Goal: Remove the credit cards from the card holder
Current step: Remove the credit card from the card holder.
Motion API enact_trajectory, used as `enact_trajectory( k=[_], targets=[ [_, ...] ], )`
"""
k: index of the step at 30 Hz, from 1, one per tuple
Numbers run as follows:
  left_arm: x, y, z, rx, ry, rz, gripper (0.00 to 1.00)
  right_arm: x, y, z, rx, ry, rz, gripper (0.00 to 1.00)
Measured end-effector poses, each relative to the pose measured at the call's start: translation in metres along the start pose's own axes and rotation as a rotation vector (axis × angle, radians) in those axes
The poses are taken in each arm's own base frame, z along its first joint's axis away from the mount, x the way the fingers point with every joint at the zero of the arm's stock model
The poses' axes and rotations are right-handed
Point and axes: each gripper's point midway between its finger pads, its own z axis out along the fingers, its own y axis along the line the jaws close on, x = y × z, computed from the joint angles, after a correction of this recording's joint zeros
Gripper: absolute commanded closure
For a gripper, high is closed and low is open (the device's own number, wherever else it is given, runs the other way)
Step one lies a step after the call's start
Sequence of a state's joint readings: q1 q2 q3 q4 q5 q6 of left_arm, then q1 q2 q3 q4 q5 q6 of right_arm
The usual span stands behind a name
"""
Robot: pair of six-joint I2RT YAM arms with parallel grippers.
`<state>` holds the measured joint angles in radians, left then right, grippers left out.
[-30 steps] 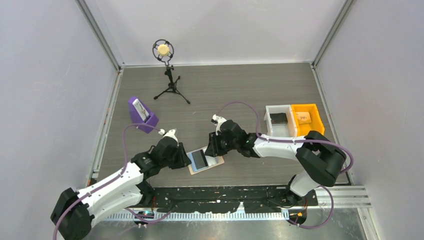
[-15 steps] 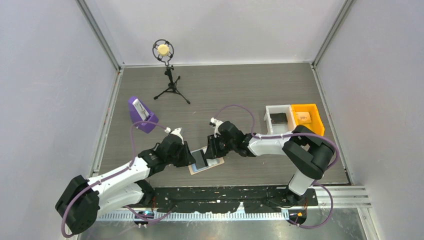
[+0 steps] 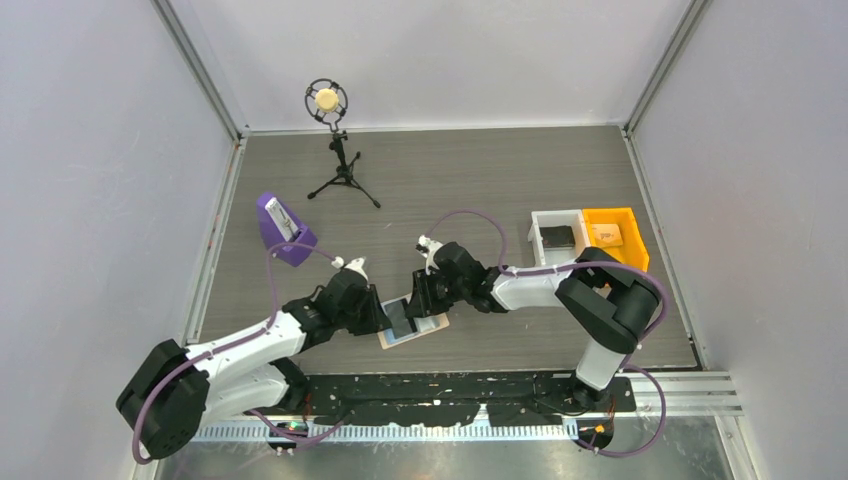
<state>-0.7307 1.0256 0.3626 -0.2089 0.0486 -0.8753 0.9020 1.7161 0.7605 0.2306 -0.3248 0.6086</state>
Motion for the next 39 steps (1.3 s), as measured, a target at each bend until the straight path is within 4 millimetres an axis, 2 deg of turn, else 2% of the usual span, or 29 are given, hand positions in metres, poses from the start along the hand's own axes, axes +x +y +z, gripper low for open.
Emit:
enact_trajectory(
  k=[5,7,10,12,18,25,39],
  targets=[
    [-0.001,-0.002,0.002,0.013,-0.008,-0.003,0.80,-0.001,0.002,0.000,-0.010,-0.003,0.007,0.71],
    [-0.001,-0.002,0.003,0.016,-0.009,-0.003,0.80,-0.001,0.003,0.000,-0.015,-0.003,0.013,0.76],
    [-0.001,-0.002,0.003,0.018,-0.010,-0.004,0.80,-0.002,0.005,0.000,-0.028,-0.006,0.021,0.89],
    [-0.001,-0.002,0.003,0.017,-0.010,-0.004,0.80,-0.003,0.005,0.000,-0.036,-0.010,0.030,0.94],
    [0.000,-0.001,0.003,0.013,-0.006,-0.003,0.80,-0.008,0.003,-0.009,-0.060,-0.025,0.061,0.95],
    [-0.001,-0.004,0.007,0.022,-0.005,-0.003,0.80,-0.014,-0.010,-0.026,-0.053,-0.057,0.087,0.95],
    [-0.001,-0.005,0.006,0.024,-0.002,-0.002,0.80,-0.022,-0.014,-0.043,-0.041,-0.075,0.089,0.95]
  ],
)
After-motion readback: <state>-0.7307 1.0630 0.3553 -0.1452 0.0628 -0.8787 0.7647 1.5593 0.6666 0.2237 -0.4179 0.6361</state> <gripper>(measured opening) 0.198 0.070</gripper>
